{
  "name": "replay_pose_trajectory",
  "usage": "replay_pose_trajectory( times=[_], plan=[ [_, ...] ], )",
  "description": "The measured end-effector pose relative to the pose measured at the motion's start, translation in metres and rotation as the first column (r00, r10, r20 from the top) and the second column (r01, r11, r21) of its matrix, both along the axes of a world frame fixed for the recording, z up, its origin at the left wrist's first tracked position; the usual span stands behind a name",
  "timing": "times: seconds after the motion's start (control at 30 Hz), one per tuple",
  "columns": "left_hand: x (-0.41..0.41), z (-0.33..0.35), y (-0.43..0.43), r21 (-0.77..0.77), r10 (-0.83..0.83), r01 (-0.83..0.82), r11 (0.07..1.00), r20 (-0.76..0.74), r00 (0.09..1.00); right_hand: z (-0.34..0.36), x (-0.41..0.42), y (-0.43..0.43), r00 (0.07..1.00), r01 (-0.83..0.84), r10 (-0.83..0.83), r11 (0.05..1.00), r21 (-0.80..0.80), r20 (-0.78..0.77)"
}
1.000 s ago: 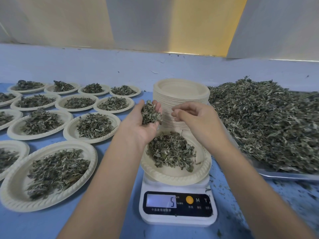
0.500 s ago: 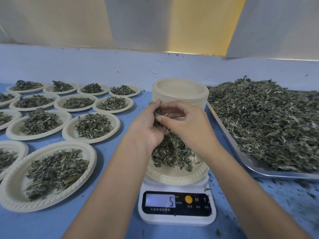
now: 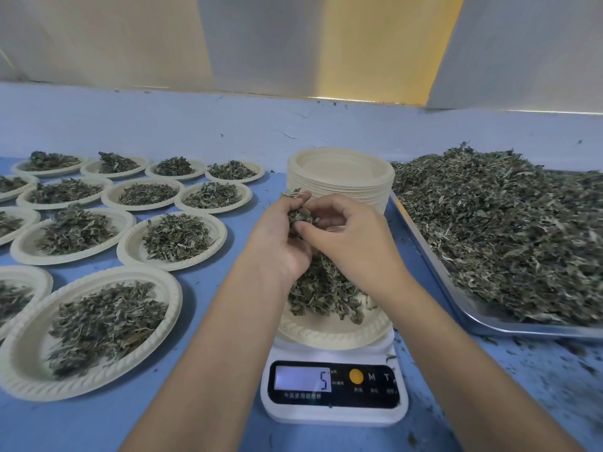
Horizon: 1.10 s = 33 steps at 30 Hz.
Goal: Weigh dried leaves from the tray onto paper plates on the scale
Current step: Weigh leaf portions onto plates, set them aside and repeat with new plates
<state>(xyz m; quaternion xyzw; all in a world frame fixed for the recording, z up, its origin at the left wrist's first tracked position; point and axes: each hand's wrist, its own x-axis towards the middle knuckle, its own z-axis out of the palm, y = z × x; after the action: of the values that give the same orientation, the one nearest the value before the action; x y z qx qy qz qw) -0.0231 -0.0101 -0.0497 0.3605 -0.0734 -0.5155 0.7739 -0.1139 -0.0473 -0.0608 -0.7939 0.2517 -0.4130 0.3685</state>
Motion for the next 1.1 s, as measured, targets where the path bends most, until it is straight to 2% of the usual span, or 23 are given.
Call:
replay_pose_trajectory(
  times=[0.2, 0.43, 0.67, 0.83, 0.9, 1.0, 1.1],
  plan=[
    [-0.004, 0.002, 0.0, -0.025, -0.019, 0.019, 1.0, 0.017, 1.0, -0.003, -0.001, -0.004, 0.997, 0.072, -0.072, 0.996, -0.056, 0.0],
    [-0.005, 0.002, -0.002, 0.028, 0.032, -0.031, 0.999, -0.039, 0.999, -0.005, 0.0, -0.002, 0.998, 0.059, -0.062, 0.993, -0.099, -0.027],
    [-0.002, 0.0, -0.002, 0.045, 0.053, -0.05, 0.998, -0.056, 0.997, -0.002, -0.001, -0.004, 0.999, 0.033, -0.033, 0.999, 0.01, 0.038],
    [0.002, 0.002, 0.002, 0.036, -0.007, 0.009, 0.999, -0.055, 0.998, 0.0, 0.0, -0.008, 0.989, 0.029, -0.049, 0.989, 0.142, 0.137],
    [-0.001, 0.002, 0.002, 0.055, -0.044, 0.044, 0.997, -0.009, 0.999, -0.001, -0.001, -0.008, 0.99, 0.061, -0.074, 0.992, 0.11, 0.119],
    [-0.005, 0.002, -0.001, 0.07, -0.041, 0.038, 0.997, 0.041, 0.998, -0.002, -0.001, -0.005, 0.991, 0.125, -0.124, 0.992, -0.028, 0.042],
    [-0.008, 0.002, -0.002, 0.071, -0.012, 0.011, 0.997, 0.013, 1.0, -0.003, 0.0, -0.002, 0.991, 0.134, -0.137, 0.984, -0.118, -0.013]
  ],
)
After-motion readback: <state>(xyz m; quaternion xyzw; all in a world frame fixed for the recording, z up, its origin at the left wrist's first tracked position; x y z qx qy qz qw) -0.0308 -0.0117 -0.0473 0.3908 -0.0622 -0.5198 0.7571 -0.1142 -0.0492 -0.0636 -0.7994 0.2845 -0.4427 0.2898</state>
